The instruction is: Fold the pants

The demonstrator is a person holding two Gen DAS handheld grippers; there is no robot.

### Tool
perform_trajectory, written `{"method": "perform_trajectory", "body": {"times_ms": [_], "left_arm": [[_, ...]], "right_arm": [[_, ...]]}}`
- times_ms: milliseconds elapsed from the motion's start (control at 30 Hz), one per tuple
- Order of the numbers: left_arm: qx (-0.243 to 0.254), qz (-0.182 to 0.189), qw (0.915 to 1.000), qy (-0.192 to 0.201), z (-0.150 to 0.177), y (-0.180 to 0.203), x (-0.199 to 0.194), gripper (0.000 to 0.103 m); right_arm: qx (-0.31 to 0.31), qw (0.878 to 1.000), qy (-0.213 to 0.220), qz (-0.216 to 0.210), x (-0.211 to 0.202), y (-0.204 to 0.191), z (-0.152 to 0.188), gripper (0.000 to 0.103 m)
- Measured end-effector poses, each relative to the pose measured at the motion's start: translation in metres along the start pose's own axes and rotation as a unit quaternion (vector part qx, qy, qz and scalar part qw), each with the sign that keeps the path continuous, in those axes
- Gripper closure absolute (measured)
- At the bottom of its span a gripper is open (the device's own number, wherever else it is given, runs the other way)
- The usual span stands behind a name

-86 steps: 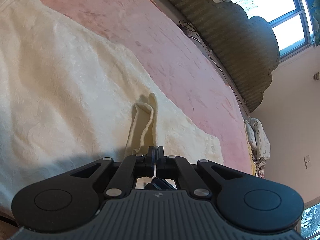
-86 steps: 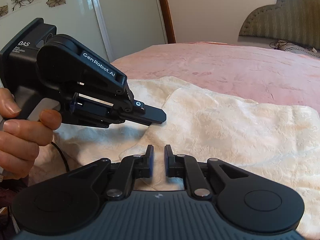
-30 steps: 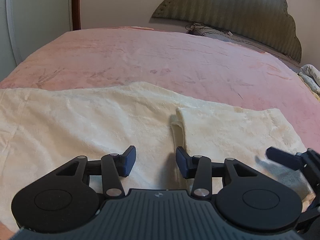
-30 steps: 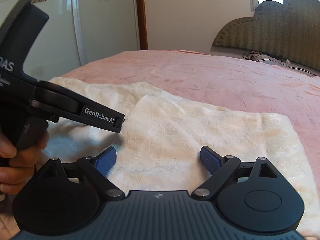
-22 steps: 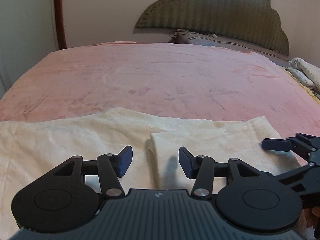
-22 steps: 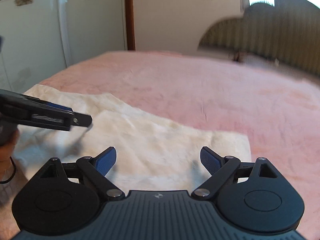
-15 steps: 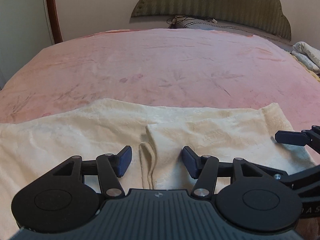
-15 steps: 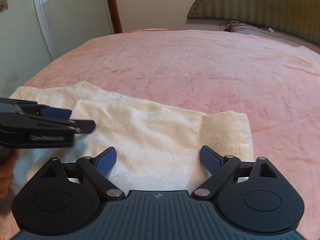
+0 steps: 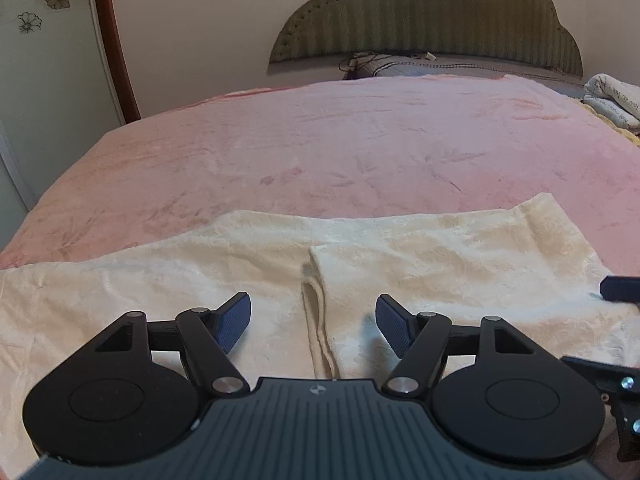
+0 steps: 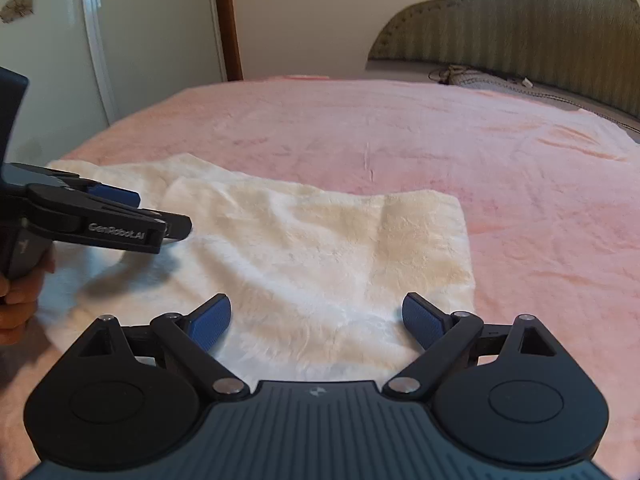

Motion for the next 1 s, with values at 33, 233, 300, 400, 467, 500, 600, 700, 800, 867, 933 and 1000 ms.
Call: {"method": "perform_trajectory", "body": {"times_ms": [33, 233, 300, 400, 467, 500, 600, 700, 800, 867, 933, 1000], "left_arm": [[0.0, 0.005, 1.0, 0.005, 0.002, 0.001, -0.005, 0.029], [0.046, -0.015, 0.9988, 0.006, 0.019, 0.018, -0.008, 0.03], [0.051, -0.008, 0.9984, 0.022, 0.018, 0.019, -0.019, 0.028], [0.057, 0.0, 0.9982, 0.019, 0.022, 0.019, -0.027, 0.024], [0.051, -0.004, 0.9987, -0.005, 0.029, 0.017, -0.018, 0.021], [0.038, -0.001, 0.9991, -0.018, 0.032, 0.013, -0.013, 0.019], [-0.012, 0.007, 0.9997, -0.022, 0.037, 0.002, -0.007, 0.007], [-0.023, 0.004, 0.9996, -0.017, 0.043, 0.001, -0.006, 0.0], [-0.021, -0.005, 0.9997, 0.006, 0.05, 0.006, -0.009, 0.0], [-0.02, -0.008, 0.9997, 0.014, 0.052, 0.007, -0.01, 0.0], [-0.025, -0.004, 0.9995, 0.018, 0.053, 0.006, -0.01, 0.0], [-0.034, -0.001, 0.9992, 0.019, 0.054, 0.004, -0.009, 0.0]], "right_arm": [[0.0, 1.0, -0.004, -0.011, -0.005, 0.001, 0.004, 0.009], [0.015, 1.0, -0.011, -0.012, -0.013, 0.012, 0.017, 0.009], [0.006, 1.0, 0.003, -0.006, -0.019, 0.005, 0.011, 0.008], [-0.007, 1.0, 0.006, -0.024, -0.017, -0.003, 0.008, 0.008], [-0.007, 1.0, -0.011, -0.016, -0.006, -0.006, 0.012, 0.008], [-0.006, 1.0, -0.015, -0.012, -0.001, -0.007, 0.016, 0.007], [0.011, 1.0, 0.007, -0.01, 0.002, -0.007, 0.024, 0.002], [-0.001, 1.0, 0.019, 0.001, 0.002, -0.014, 0.029, 0.0], [0.002, 1.0, 0.02, 0.001, 0.002, -0.013, 0.029, 0.0], [0.004, 1.0, 0.021, 0.001, 0.002, -0.014, 0.029, 0.0], [0.004, 1.0, 0.021, 0.002, 0.002, -0.014, 0.029, 0.0], [0.006, 1.0, 0.022, 0.002, 0.002, -0.015, 0.029, 0.0]]}}
Point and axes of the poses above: each gripper's, at about its wrist camera, not at the fingertips, and x roughly the way its jaws point, y to its right, z to its underside, the point moved 1 cm from there along x, roughly the way its jaws point, and after that the axes turned 2 degrees about y, right-handed, at the moved point
